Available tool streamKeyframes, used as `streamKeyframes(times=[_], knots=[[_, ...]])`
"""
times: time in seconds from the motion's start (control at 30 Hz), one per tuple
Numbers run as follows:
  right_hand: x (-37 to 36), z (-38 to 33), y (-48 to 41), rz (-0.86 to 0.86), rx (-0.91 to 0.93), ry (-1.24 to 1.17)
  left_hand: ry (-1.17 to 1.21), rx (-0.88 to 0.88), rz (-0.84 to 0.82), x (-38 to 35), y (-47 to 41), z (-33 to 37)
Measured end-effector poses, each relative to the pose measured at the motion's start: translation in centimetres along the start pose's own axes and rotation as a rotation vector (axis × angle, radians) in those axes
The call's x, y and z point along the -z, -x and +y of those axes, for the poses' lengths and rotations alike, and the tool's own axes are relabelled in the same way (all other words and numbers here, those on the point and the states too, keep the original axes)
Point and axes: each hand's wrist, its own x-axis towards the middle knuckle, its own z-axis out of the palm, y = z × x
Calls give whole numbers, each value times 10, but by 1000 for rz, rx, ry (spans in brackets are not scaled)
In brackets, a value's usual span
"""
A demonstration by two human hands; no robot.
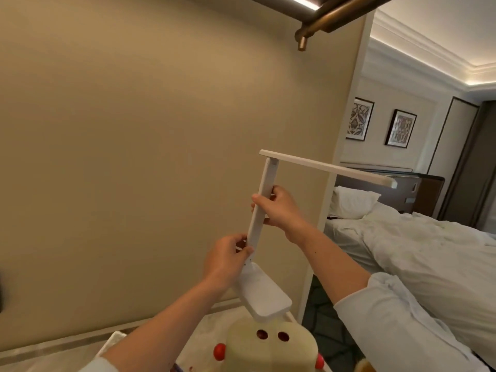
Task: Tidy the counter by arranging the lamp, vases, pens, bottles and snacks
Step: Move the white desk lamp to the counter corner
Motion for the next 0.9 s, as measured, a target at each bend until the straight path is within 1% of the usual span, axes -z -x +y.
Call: streamKeyframes(times=[0.1,0.2,0.47,0.7,0.9], knots=[[18,22,-21,9,8,33,45,19,8,-33,-20,-1],[28,49,-41,11,-7,55,41,30,1,-61,-38,-9],[27,130,-88,12,-125,37,36,130,-95,-112,-83,-60],[14,188,-101,-49,-191,127,90,223,-150,-146,-95,-112],[13,212,-97,-68,-194,174,135,206,-172,-163,-95,-130]])
